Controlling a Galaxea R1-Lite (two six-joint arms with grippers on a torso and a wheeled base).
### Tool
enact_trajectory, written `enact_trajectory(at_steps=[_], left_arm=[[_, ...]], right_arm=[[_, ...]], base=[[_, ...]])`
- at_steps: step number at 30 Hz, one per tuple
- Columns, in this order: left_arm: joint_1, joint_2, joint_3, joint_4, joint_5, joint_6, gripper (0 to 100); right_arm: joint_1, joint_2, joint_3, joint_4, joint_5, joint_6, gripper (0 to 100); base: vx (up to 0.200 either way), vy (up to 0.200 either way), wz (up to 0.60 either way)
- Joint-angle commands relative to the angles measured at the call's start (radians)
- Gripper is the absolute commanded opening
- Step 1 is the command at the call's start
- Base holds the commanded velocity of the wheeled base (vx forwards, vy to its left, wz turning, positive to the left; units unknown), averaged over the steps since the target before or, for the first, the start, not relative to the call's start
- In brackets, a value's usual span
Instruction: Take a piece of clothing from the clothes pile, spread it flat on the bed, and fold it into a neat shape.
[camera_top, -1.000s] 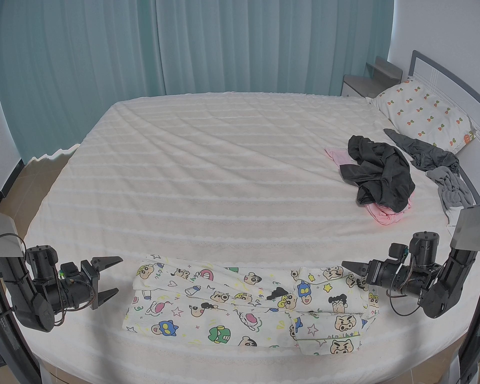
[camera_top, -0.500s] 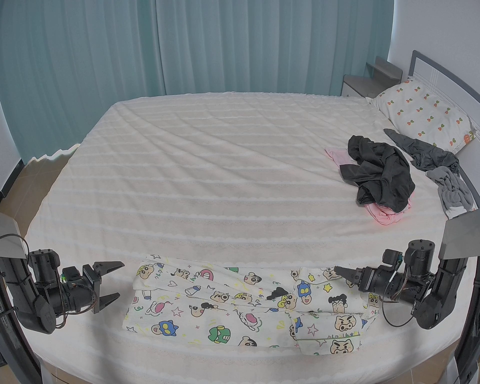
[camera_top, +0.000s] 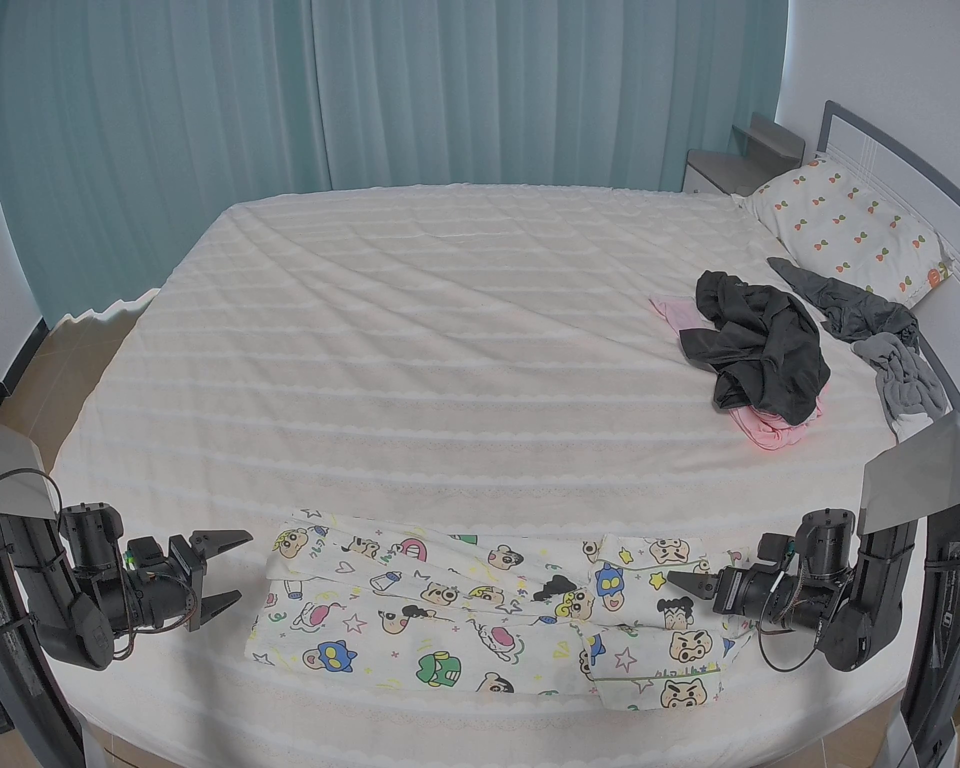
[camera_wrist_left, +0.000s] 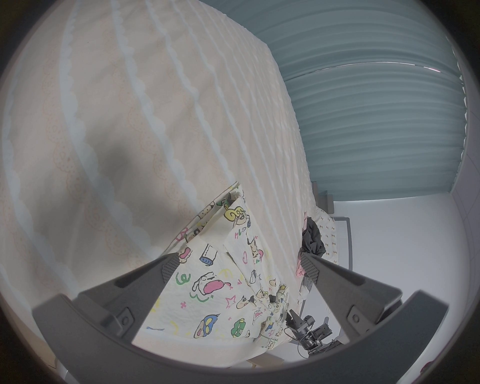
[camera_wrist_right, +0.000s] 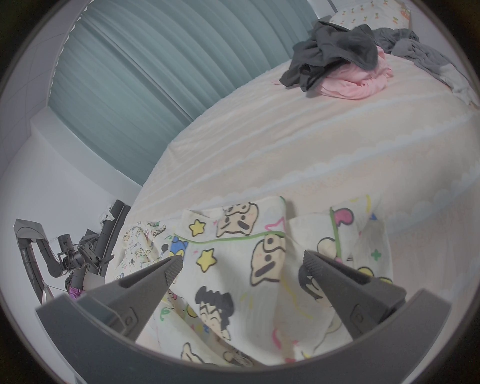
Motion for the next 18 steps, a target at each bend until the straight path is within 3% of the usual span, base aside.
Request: enact_trajectory(at_steps=[1, 11, 12, 18], left_arm=[[0.0, 0.005, 0.001, 0.0, 0.0, 0.0, 100], [0.0, 0.005, 0.001, 0.0, 0.0, 0.0, 100], [0.0, 0.005, 0.001, 0.0, 0.0, 0.0, 100], [0.0, 0.005, 0.001, -0.001, 0.001, 0.0, 100]], right_arm=[[-0.014, 0.026, -0.001, 0.0, 0.006, 0.0, 100], [-0.008, 0.02, -0.01, -0.034, 0.041, 0.009, 100], [-0.008, 0.022, -0.009, -0.034, 0.043, 0.008, 0], [-0.011, 0.016, 0.01, -0.034, 0.04, 0.009, 0]], base=[[0.0, 0.0, 0.0], [0.0, 0.0, 0.0], [0.0, 0.0, 0.0], [0.0, 0.0, 0.0]])
